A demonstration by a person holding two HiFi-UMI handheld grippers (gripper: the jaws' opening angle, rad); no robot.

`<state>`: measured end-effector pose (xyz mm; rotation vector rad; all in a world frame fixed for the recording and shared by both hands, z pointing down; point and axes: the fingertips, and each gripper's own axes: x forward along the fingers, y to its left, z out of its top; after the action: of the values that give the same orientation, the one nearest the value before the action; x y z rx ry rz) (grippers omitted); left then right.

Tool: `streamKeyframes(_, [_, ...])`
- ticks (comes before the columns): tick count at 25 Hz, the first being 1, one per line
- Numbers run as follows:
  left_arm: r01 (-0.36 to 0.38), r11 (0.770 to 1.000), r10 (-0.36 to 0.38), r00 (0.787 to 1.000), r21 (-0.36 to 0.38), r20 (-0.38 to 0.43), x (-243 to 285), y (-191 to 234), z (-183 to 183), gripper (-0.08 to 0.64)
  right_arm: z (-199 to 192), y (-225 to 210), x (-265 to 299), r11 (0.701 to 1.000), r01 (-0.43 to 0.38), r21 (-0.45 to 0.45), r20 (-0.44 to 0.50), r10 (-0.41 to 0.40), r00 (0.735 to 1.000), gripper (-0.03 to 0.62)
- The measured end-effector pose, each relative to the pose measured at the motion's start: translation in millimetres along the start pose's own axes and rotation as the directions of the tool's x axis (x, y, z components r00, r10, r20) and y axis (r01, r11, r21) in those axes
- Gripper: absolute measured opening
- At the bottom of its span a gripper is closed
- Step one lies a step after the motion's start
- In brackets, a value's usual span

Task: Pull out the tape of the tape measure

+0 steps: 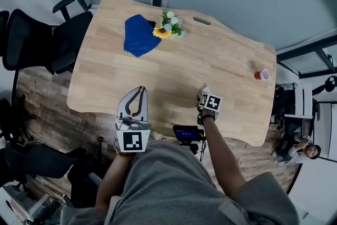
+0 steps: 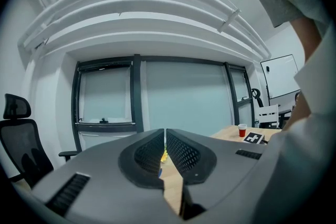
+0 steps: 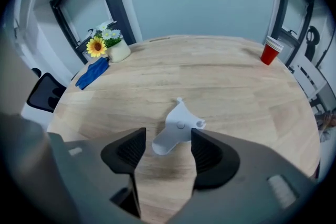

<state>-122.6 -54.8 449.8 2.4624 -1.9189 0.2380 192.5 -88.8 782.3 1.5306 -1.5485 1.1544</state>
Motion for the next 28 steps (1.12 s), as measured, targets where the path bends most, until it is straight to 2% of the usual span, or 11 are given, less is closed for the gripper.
streamKeyframes(9, [-0.021,1.0,0.021,1.0,0.01,0.0,-3.0,3.8,-0.1,0.02,3.4,-16.2,-0.9,0.99,0.123,0.064,-0.04,-0.121,0.992,0.308])
streamKeyframes(13, [-0.025,1.0,0.025,1.0,-0.004,0.003,-3.7,3.0,1.5,0.02,-7.3,-15.3,11.6,0.99,0.083,0.114,-0.078,-0.074,0.994,0.318])
streamKeyframes(15, [-0.018,1.0,0.018,1.0,0.019,0.009,-3.4,2.4,3.2,0.02,-9.3,-14.5,17.2,0.994,0.079,0.071,-0.075,-0.073,0.994,0.316])
streamKeyframes(19, [-0.031,0.999,0.031,0.999,-0.01,0.018,-3.7,3.8,4.4,0.02,-9.9,-13.2,17.6,0.997,0.071,0.013,-0.066,-0.07,0.995,0.31])
streamKeyframes(21, [-0.027,1.0,0.027,0.999,0.004,0.022,-3.9,3.5,5.7,0.02,-11.2,-14.3,16.4,0.998,0.056,-0.017,-0.072,-0.057,0.996,0.294])
streamKeyframes(22, [-0.022,1.0,0.021,0.999,0.019,0.024,-3.7,2.9,6.6,0.02,-11.2,-14.4,15.8,0.998,0.045,-0.041,-0.072,-0.048,0.996,0.272])
streamKeyframes(24, [-0.012,0.999,0.011,1.0,0.037,0.026,-2.6,1.4,8.5,0.02,-10.6,-13.2,15.1,0.994,0.02,-0.11,-0.065,-0.027,0.997,0.154])
streamKeyframes(28, [0.006,0.998,-0.009,0.999,0.066,0.044,-0.2,-0.9,14.2,0.02,-9.3,-8.0,14.6,0.971,-0.005,-0.239,-0.043,-0.006,0.999,0.147])
